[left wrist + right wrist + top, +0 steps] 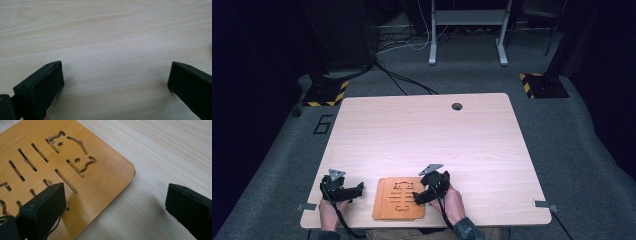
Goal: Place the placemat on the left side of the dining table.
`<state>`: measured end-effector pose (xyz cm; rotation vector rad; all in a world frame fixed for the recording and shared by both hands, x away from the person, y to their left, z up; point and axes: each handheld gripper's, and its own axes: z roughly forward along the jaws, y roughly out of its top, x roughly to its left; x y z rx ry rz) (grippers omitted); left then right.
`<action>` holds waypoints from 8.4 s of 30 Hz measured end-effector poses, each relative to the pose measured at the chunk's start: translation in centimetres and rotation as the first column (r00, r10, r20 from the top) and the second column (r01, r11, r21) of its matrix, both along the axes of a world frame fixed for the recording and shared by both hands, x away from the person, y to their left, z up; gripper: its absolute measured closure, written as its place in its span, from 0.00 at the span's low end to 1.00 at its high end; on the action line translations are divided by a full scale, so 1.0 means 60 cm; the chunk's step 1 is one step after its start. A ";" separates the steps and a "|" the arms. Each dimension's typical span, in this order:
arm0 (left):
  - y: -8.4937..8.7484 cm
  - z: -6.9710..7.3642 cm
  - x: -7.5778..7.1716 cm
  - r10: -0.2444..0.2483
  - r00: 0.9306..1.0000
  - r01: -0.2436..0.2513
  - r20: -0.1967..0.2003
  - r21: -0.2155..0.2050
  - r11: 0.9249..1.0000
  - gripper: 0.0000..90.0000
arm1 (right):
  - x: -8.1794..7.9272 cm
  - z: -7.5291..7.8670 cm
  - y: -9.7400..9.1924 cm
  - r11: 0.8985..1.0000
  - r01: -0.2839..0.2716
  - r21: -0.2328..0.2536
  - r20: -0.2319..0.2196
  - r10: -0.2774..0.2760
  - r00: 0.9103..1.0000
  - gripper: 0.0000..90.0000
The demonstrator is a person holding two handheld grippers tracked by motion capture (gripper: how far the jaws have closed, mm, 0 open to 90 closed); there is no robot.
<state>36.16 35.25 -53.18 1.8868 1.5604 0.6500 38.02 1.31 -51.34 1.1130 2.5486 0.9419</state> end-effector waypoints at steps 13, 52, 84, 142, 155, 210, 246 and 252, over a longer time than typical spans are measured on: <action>0.000 0.000 0.000 0.000 1.000 0.000 0.000 0.000 1.000 0.00 | -0.001 0.000 -0.013 1.000 0.004 0.002 -0.002 -0.004 1.000 0.03; 0.000 0.000 0.000 0.001 1.000 -0.001 0.000 0.002 1.000 0.00 | -0.003 -0.009 -0.031 0.999 0.042 0.020 0.005 -0.042 0.999 0.00; -0.069 0.067 -0.016 -0.176 0.974 0.153 -0.140 -0.164 0.975 0.05 | -0.006 -0.017 -0.042 0.996 0.066 0.057 0.032 -0.068 0.997 0.00; -0.162 0.059 0.000 -0.415 0.870 0.254 -0.268 -0.477 0.841 0.30 | -0.004 -0.018 -0.046 0.996 0.069 0.050 0.047 -0.072 0.996 0.00; -0.153 0.075 0.000 -0.400 0.878 0.236 -0.263 -0.489 0.840 0.47 | -0.007 -0.017 -0.047 0.995 0.081 0.058 0.045 -0.084 0.995 0.00; -0.182 0.143 0.024 -0.406 0.882 0.232 -0.238 -0.531 0.815 0.90 | -0.014 -0.020 -0.072 0.987 0.123 0.103 0.066 -0.130 0.989 0.00; -0.163 0.184 0.030 -0.409 0.904 0.252 -0.127 -0.615 0.747 0.97 | -0.011 -0.020 -0.206 0.944 0.311 0.109 0.085 -0.320 0.944 0.00; -0.151 0.188 0.035 -0.391 0.913 0.240 -0.114 -0.623 0.744 0.97 | -0.010 -0.022 -0.219 0.940 0.329 0.091 0.093 -0.337 0.937 0.01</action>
